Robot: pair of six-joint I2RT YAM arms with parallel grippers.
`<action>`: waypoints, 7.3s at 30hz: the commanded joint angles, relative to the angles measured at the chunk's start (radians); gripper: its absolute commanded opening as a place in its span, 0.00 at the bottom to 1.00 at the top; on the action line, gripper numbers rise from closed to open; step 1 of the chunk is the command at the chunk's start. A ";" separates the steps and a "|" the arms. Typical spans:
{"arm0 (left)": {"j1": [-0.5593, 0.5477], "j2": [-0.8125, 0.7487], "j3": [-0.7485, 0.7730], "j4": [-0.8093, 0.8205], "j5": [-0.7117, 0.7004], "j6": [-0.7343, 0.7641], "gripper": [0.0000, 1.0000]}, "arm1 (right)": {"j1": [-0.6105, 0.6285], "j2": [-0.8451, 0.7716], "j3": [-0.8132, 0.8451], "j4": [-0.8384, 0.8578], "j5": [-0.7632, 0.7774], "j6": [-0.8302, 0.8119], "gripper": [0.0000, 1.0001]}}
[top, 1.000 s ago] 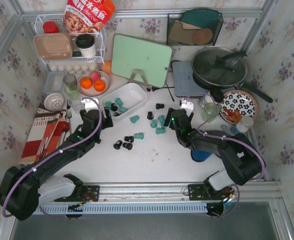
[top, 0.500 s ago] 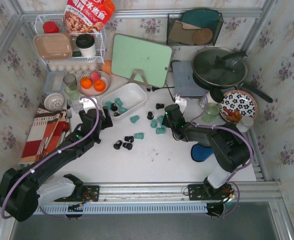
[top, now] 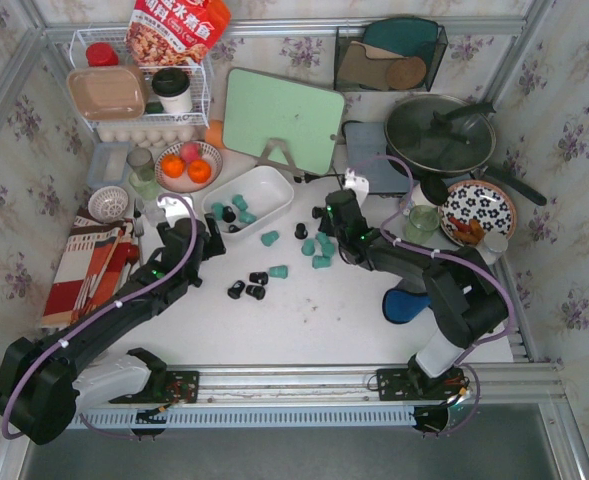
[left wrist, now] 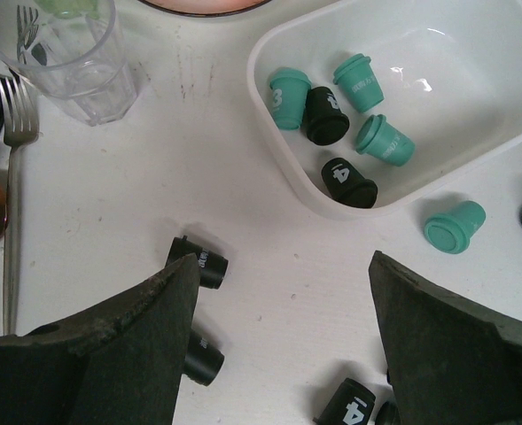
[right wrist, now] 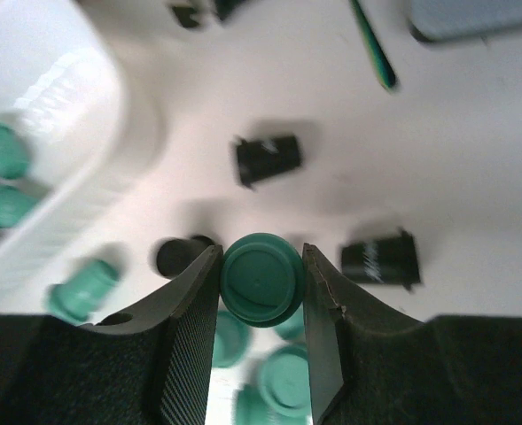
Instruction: Mix the coffee capsules in the storage basket
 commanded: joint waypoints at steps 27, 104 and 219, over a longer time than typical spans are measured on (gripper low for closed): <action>0.000 0.014 0.013 -0.007 -0.018 -0.026 0.80 | 0.077 0.396 0.504 0.070 -0.138 -0.173 0.56; 0.000 0.025 0.023 -0.020 -0.003 -0.043 0.80 | 0.116 0.569 0.671 0.079 -0.026 -0.371 0.72; 0.000 0.037 0.050 -0.065 0.027 -0.078 0.80 | 0.125 -0.051 0.096 0.275 -0.042 -0.429 0.70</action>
